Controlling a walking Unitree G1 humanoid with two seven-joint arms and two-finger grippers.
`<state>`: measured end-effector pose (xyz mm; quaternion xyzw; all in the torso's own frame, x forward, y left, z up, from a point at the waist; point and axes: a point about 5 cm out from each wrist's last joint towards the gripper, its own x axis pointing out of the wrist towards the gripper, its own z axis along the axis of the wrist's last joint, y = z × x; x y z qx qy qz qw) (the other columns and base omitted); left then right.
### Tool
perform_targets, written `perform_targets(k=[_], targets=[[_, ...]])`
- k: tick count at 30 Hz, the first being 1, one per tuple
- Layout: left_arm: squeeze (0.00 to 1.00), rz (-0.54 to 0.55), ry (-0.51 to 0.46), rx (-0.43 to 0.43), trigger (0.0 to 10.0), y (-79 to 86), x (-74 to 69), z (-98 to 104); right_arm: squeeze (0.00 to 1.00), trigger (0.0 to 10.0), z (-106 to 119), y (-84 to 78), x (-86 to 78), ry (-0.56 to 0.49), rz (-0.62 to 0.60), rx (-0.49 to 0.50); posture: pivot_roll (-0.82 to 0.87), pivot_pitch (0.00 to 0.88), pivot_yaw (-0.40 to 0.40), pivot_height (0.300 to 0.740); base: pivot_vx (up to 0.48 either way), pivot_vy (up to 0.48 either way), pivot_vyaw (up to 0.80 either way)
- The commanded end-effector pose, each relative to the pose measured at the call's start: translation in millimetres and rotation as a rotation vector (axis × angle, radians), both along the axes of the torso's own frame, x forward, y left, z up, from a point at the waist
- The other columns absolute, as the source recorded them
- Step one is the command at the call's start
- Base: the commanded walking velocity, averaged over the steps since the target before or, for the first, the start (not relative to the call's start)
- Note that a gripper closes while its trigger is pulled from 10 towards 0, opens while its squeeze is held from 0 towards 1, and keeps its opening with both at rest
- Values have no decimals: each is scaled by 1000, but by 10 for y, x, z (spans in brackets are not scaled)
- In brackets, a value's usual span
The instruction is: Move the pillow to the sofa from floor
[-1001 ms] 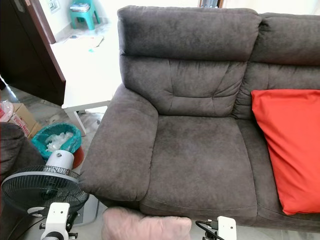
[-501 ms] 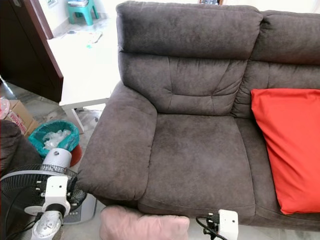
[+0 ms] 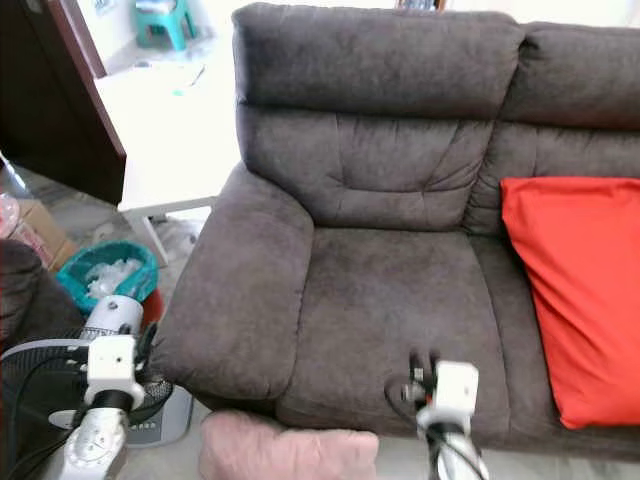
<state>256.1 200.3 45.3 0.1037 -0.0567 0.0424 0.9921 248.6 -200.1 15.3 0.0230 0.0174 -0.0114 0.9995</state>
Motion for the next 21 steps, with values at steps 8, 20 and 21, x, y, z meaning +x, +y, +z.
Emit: perform_targets(k=[8,20,21], targets=[[0,9,-43,44,10000,22,-137,205,0,10000,-26,28,-197,15,-6,3,107,14,-43,740,0,0,0],[0,34,2,56,10000,164,-203,275,0,10000,70,-258,-362,22,-70,-41,102,0,-43,740,0,0,0],[0,32,4,55,10000,156,-201,279,0,10000,74,-255,-360,24,-70,-40,102,0,-43,740,0,0,0]])
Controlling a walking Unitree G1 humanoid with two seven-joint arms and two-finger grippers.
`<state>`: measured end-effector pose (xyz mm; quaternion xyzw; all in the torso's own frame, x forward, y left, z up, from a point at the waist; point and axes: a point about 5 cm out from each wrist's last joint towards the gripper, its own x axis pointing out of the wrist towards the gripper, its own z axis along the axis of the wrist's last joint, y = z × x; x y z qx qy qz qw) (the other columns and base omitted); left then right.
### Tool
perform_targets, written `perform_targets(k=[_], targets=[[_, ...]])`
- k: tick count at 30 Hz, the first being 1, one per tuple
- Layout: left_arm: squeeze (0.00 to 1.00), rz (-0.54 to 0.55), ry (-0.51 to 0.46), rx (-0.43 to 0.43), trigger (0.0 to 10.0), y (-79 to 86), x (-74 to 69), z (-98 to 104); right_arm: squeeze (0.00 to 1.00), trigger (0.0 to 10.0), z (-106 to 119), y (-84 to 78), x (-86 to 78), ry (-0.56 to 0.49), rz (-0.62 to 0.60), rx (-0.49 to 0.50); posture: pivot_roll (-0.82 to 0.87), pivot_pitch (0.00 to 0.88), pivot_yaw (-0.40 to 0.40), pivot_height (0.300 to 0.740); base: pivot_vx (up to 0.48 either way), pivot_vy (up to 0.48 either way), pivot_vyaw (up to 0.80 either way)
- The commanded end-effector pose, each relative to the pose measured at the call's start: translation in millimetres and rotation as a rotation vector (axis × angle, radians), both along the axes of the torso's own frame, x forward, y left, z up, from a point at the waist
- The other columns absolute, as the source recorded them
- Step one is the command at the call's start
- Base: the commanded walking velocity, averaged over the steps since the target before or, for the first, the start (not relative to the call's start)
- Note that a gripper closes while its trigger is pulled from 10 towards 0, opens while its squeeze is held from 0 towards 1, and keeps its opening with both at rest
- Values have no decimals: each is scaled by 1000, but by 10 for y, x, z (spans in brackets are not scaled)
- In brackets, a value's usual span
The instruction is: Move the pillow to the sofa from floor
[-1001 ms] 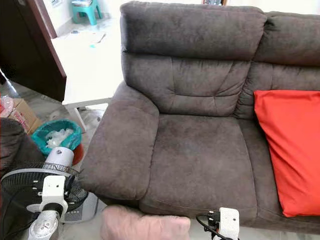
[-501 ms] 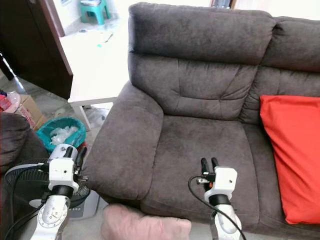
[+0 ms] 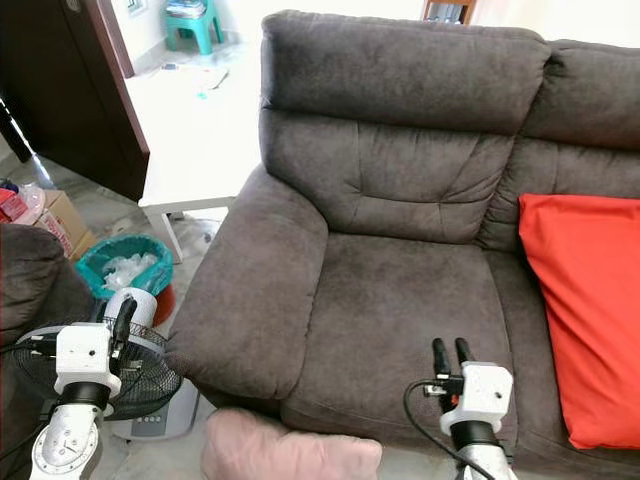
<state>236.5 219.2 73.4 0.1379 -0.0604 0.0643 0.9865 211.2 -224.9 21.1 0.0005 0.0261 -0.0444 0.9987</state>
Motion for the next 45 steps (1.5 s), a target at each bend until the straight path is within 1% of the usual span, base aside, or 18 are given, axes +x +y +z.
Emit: perform_targets(k=[1,3,7,13,16,21,22,24,28,34,45], targets=[[0,-18,15,-19,10000,-48,5,3,0,10000,11,8,31,10,-4,15,104,0,-44,740,0,0,0],[0,-32,24,-31,10000,-83,29,5,0,10000,12,51,77,16,-2,34,109,10,-48,740,0,0,0],[0,-35,34,-36,10000,-104,43,-15,0,10000,11,114,130,19,6,46,111,15,-50,740,0,0,0],[0,-47,71,-44,10000,-98,-12,-73,0,10000,-32,218,170,70,46,53,112,30,-54,740,0,0,0],[0,-48,75,-48,10000,-102,-11,-71,0,10000,-46,221,170,86,47,49,112,30,-54,731,0,0,0],[0,-54,82,-60,10000,-130,2,-91,0,10000,-64,217,179,101,43,52,109,36,-56,692,0,0,0],[0,-54,82,-60,10000,-130,2,-91,0,10000,-64,217,179,101,43,52,109,36,-56,692,0,0,0],[0,-57,82,-64,10000,-136,3,-93,0,10000,-59,213,186,103,50,47,108,39,-57,672,0,0,0],[0,-60,87,-68,10000,-141,0,-104,0,10000,-59,197,195,108,45,48,108,41,-59,652,0,0,0],[0,-55,93,-70,10000,-133,2,-117,0,10000,-57,228,178,95,59,53,108,47,-62,614,0,0,0],[0,-52,106,-73,10000,-137,11,-157,0,10000,-70,229,185,102,59,46,108,49,-63,614,0,0,0]])
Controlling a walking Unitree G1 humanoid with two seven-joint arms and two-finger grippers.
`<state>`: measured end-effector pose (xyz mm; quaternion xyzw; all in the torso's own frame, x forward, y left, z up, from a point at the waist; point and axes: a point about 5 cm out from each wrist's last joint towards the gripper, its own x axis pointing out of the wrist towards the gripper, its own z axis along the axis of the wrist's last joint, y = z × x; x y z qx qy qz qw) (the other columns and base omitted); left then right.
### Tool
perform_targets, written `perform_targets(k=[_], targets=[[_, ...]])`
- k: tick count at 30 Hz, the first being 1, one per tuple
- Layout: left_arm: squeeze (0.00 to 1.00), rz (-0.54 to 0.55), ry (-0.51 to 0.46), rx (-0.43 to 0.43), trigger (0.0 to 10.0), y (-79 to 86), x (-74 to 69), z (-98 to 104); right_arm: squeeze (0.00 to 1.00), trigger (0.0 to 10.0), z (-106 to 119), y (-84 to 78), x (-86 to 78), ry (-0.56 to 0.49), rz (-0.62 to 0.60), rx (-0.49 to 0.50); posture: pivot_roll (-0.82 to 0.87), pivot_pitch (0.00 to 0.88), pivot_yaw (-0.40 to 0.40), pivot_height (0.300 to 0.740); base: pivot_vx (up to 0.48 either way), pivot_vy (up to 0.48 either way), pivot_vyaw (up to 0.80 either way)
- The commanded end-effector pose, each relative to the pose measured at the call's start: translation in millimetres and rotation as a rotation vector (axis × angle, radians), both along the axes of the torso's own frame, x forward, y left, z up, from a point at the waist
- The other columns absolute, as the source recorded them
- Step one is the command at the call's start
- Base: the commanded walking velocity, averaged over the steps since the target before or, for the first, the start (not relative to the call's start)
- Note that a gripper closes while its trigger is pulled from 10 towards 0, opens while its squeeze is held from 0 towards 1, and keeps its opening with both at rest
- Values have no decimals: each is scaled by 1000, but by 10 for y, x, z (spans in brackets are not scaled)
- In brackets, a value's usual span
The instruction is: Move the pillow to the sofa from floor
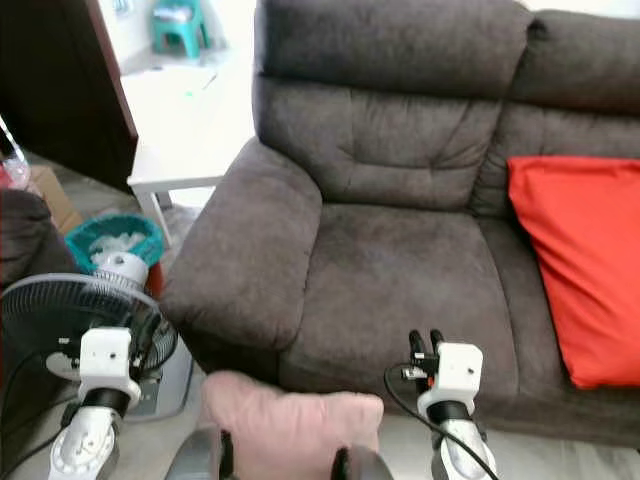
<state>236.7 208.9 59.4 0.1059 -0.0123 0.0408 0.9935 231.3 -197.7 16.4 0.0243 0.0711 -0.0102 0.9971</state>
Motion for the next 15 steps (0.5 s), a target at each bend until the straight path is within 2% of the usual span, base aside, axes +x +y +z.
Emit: perform_targets(k=[1,15], targets=[[0,-14,7,-5,10000,-35,10,-20,0,10000,-26,-39,-15,16,-6,-6,108,49,-63,614,0,0,0],[0,-27,17,-15,10000,-61,35,-38,0,10000,-75,-24,-13,41,0,-3,109,49,-63,614,0,0,0]])
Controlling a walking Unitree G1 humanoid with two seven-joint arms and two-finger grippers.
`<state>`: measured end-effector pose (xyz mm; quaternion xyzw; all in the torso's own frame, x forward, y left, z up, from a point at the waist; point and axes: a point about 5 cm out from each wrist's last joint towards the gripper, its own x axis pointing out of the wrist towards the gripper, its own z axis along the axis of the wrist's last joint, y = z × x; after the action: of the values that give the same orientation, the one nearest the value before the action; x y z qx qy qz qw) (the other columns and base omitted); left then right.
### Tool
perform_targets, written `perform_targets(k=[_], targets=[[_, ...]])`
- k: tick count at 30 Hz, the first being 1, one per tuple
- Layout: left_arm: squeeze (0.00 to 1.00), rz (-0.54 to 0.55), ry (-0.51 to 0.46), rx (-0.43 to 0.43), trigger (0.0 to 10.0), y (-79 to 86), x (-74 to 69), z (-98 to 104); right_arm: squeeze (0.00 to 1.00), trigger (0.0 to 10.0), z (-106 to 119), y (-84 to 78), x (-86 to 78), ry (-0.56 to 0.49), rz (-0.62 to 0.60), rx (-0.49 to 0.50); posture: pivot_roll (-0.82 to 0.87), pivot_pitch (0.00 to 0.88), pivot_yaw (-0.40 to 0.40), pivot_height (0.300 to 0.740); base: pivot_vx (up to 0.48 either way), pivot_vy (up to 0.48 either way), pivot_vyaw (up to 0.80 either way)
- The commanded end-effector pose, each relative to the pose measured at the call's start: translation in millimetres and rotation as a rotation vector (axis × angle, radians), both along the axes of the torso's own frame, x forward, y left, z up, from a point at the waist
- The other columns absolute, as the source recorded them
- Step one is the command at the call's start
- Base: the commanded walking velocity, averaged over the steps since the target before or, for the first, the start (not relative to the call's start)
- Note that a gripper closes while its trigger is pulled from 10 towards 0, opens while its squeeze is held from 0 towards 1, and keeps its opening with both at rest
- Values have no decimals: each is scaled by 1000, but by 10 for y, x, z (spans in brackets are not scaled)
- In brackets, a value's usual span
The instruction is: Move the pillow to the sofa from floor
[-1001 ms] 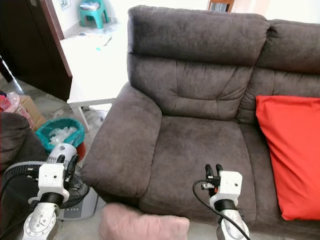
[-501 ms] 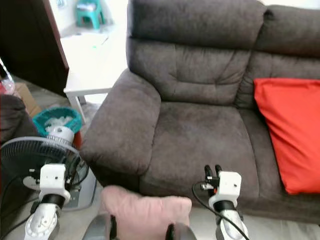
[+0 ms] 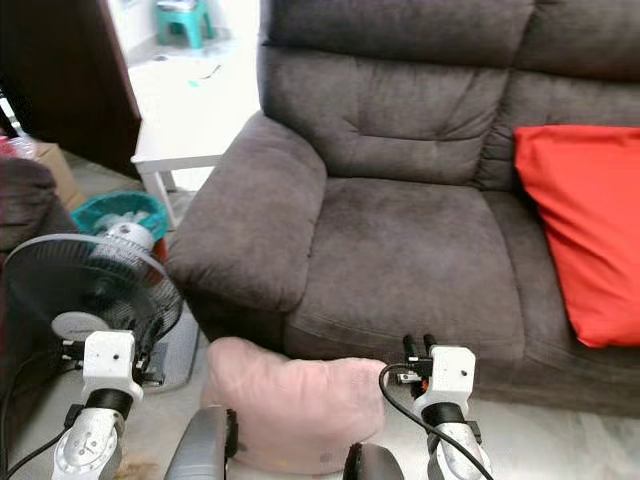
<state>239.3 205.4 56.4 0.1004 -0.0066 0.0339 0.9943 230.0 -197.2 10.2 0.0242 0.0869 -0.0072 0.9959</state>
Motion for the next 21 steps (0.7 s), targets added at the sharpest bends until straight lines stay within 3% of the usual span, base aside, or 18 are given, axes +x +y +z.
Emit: perform_targets(k=[1,15,21], targets=[[0,-18,7,-5,10000,-32,9,-15,0,10000,-30,-33,1,29,-6,-8,109,50,-63,614,0,0,0],[0,6,19,-44,10000,-31,33,-31,0,10000,-29,-19,22,29,17,-15,104,46,-64,531,0,0,0],[0,21,30,-55,10000,-21,32,-50,0,10000,-7,-7,27,11,15,-7,106,49,-67,522,0,0,0]])
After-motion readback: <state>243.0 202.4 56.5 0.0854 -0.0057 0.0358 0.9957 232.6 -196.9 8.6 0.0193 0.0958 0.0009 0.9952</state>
